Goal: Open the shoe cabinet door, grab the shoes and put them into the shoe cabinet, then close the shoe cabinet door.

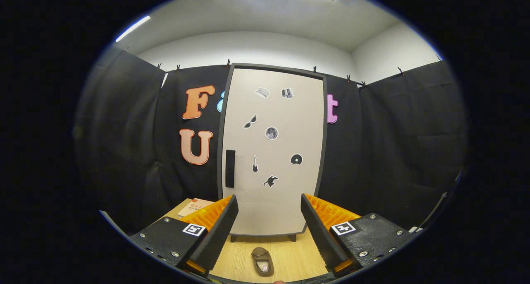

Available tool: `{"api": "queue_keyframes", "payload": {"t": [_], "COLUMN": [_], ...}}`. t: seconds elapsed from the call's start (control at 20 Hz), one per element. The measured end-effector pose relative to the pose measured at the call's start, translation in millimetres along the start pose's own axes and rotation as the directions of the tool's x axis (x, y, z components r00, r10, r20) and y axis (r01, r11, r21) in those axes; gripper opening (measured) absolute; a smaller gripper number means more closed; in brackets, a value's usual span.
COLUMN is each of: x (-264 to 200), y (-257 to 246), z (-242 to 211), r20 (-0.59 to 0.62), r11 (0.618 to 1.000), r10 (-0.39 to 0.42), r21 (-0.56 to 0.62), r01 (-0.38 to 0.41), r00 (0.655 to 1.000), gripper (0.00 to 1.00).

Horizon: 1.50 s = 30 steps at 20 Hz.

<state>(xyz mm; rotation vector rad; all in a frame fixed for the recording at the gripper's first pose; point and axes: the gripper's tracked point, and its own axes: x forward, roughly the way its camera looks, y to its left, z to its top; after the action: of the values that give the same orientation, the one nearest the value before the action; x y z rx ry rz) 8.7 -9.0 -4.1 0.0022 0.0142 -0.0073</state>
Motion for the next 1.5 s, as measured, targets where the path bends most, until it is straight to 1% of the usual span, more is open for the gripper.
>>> {"api": "queue_keyframes", "payload": {"t": [0.6,0.9,1.2,1.5], "x": [17.5,36.9,78.8,139.3], "y": [9.3,28.9,69.9,112.0], "z": [-1.8,-2.0,-0.2,-11.0], "r20": [-0.004,-0.009,0.002,-0.012], "r11": [1.000,0.998,0.993,0.987], "r10": [0.021,0.055,0.116,0.157], "r21": [0.003,0.008,0.020,0.023], "r01": [-0.021,-0.055,-0.116,-0.156], "r00": [1.000,0.998,0.993,0.988], "gripper": [0.95,0.95,0.95,0.95]}}
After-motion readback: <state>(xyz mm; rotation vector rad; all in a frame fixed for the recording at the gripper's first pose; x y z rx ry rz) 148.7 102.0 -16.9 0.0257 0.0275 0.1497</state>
